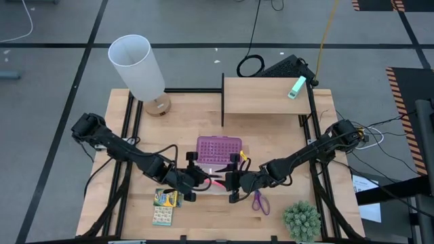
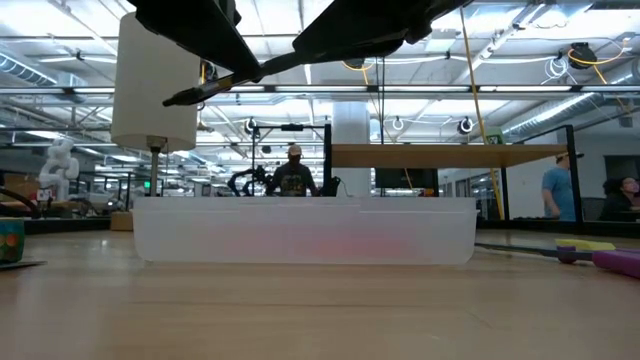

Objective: Pack school essentials
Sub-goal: Put the black ballpen into the violet plastic pencil case

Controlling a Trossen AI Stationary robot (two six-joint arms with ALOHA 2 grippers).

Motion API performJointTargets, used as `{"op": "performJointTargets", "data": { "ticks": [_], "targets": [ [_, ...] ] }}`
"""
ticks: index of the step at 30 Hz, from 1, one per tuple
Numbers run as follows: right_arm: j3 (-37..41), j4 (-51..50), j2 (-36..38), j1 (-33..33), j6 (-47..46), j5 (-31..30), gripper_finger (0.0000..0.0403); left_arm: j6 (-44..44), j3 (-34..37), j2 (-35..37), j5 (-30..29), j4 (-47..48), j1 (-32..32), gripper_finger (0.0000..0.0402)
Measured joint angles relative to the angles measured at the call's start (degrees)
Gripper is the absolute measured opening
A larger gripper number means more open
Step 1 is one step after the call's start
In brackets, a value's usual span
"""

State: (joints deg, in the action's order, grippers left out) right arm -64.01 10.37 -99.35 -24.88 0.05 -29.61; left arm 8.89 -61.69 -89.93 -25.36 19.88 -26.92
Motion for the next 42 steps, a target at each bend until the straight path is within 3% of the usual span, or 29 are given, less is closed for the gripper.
{"op": "performJointTargets", "data": {
  "ticks": [4,14,33,42],
  "targets": [
    [0.0,0.0,0.0,0.2,-0.3,2.7,0.0112,-0.2,0.0,0.0,0.0,0.0,0.0,0.0047],
    [0.0,-0.4,0.0,0.3,-0.7,2.7,0.0026,-0.1,0.0,0.0,0.1,0.0,0.0,0.0047],
    [0.0,-4.3,1.1,0.3,-1.1,3.1,0.0036,-1.1,0.0,0.0,-0.1,-0.9,-0.9,0.0049],
    [0.1,-5.8,1.1,0.3,-2.2,5.8,0.0034,-0.7,0.1,0.1,-1.1,-1.9,-1.2,0.0155]
  ]
}}
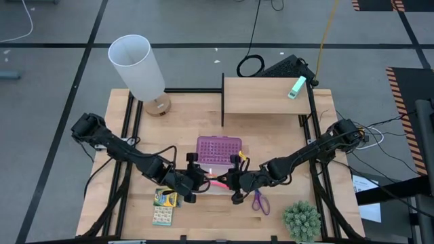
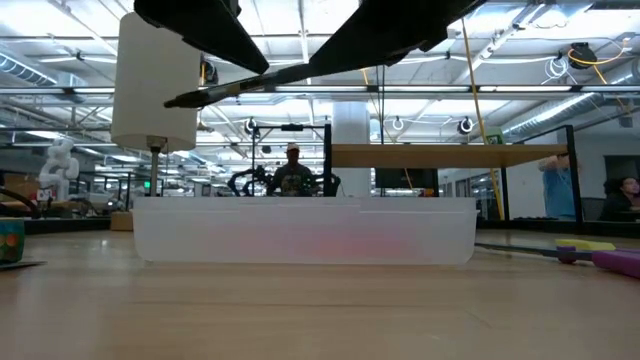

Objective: Pack school essentials
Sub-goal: Put the black ballpen into the violet plastic pencil case

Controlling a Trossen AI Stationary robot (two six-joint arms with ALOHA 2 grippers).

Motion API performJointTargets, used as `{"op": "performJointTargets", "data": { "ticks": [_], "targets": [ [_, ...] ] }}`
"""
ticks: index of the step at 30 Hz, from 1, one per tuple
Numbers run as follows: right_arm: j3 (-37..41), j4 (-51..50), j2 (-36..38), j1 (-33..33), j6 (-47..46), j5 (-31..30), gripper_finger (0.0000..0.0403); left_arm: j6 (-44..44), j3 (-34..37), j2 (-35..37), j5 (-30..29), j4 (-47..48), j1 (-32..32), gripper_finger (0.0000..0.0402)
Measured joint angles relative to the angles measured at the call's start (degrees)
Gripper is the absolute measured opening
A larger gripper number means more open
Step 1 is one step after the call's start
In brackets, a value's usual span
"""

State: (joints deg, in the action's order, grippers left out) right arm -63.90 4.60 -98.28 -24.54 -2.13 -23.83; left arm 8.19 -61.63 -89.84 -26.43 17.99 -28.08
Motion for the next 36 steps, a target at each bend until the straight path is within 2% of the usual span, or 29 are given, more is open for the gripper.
{"op": "performJointTargets", "data": {
  "ticks": [6,9,15,19,36],
  "targets": [
    [0.0,-3.0,0.0,0.1,-0.4,1.6,0.0035,0.3,0.0,0.0,-2.3,-0.3,-0.2,0.0195],
    [0.0,-5.2,0.0,0.1,-1.8,2.2,0.0035,0.9,0.0,0.0,-2.5,0.0,-0.2,0.0197],
    [0.0,-8.9,0.0,1.0,-5.7,7.2,0.0035,1.0,0.0,0.0,-2.4,0.2,-0.2,0.0198],
    [0.0,-10.9,0.0,1.6,-7.8,7.6,0.0035,1.0,0.0,0.0,-2.3,0.2,-0.2,0.0198],
    [9.1,1.6,0.0,5.6,-10.7,7.8,0.0036,1.0,0.0,0.0,-2.1,-0.3,0.2,0.0198]
  ]
}}
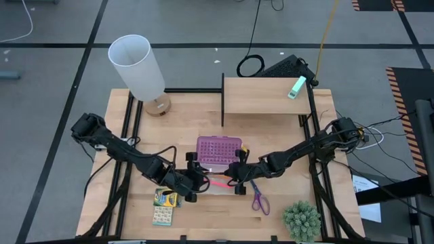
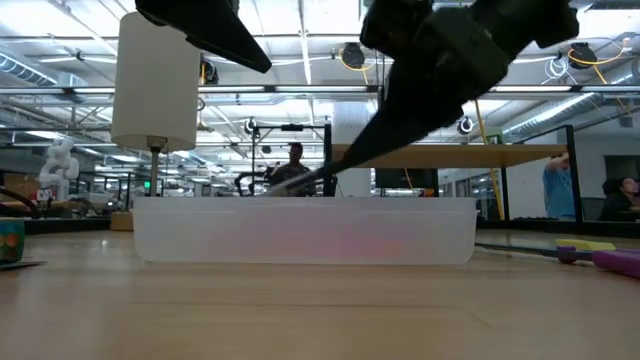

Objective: Pack school essentials
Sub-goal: Put the black ballpen into the violet plastic pencil case, then put the violet scissor into the violet pencil plastic case

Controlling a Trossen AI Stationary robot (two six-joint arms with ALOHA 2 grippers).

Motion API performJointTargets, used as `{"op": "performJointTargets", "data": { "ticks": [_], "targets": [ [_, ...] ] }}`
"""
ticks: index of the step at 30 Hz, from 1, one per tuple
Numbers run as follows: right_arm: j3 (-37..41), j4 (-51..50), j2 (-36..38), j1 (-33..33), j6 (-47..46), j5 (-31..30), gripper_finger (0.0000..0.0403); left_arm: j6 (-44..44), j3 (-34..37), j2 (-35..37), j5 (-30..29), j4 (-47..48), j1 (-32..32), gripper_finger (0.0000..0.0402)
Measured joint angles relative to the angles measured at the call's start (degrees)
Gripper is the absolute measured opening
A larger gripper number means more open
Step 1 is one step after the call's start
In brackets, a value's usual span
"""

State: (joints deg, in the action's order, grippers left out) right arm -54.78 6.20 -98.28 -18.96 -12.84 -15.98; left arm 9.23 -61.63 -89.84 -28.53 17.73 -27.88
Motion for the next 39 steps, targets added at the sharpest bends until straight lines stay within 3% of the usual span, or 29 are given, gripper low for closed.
{"op": "performJointTargets", "data": {
  "ticks": [4,15,33,39],
  "targets": [
    [1.0,2.7,-0.3,0.7,0.0,3.1,0.0036,0.0,0.0,0.0,0.0,0.0,0.5,0.0198],
    [1.1,4.8,-2.0,1.0,-0.4,4.1,0.0044,0.3,0.0,0.0,0.6,-1.3,0.9,0.0198],
    [1.1,5.7,-2.4,1.0,-1.4,4.2,0.0152,1.0,0.0,0.0,2.8,-1.3,0.9,0.0198],
    [1.1,4.1,0.2,0.8,-1.5,7.4,0.0164,1.4,0.0,0.0,3.1,-1.3,0.9,0.0198]
  ]
}}
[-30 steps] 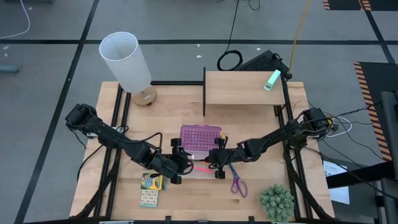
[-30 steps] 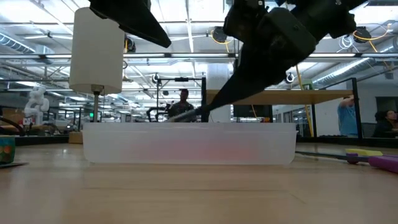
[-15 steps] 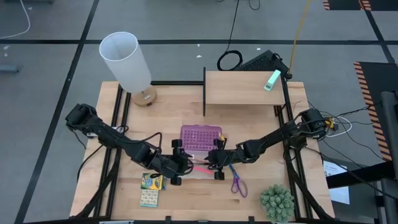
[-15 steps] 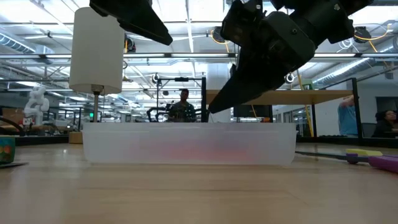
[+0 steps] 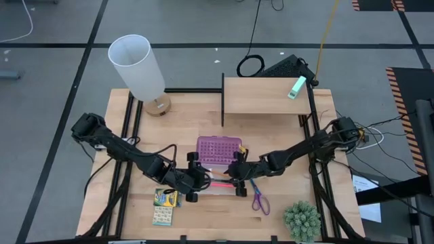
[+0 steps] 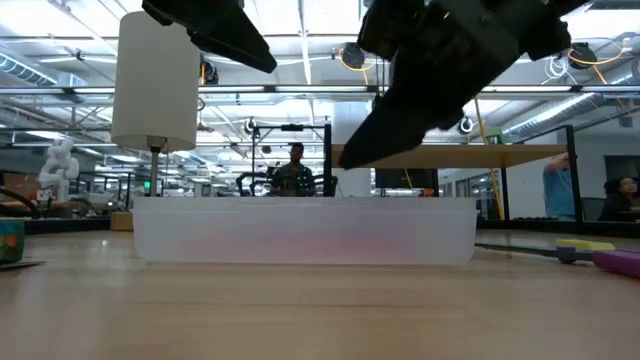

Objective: Pack school essentials
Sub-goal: Put the violet scissor into the violet pencil plastic case

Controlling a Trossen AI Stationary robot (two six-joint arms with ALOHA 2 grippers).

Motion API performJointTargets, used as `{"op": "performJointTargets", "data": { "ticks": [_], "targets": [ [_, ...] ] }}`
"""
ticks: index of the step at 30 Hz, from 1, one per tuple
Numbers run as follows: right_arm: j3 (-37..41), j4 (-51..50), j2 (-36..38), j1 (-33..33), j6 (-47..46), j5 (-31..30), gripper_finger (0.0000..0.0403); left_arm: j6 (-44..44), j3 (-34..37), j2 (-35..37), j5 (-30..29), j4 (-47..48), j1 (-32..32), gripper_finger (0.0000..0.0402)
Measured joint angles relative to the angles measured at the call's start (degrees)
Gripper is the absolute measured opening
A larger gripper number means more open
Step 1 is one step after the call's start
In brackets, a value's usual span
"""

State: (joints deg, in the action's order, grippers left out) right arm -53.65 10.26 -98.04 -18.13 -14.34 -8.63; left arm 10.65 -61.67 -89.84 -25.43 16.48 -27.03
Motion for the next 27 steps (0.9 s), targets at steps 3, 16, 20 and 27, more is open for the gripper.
{"op": "performJointTargets", "data": {
  "ticks": [3,16,20,27],
  "targets": [
    [0.0,-1.6,2.4,-0.4,0.0,1.2,0.0164,0.0,0.0,0.0,0.0,0.0,0.0,0.0198],
    [0.0,-13.6,15.8,-8.2,-6.0,-8.7,0.0164,4.2,0.0,0.0,2.7,0.0,-0.1,0.0198],
    [0.0,-16.1,18.6,-12.5,-7.2,-12.5,0.0164,8.5,0.0,0.0,4.8,0.7,-1.4,0.0198],
    [0.0,-18.5,22.0,-16.2,-7.1,-12.4,0.0164,20.7,0.0,0.0,3.4,6.6,-10.2,0.0198]
  ]
}}
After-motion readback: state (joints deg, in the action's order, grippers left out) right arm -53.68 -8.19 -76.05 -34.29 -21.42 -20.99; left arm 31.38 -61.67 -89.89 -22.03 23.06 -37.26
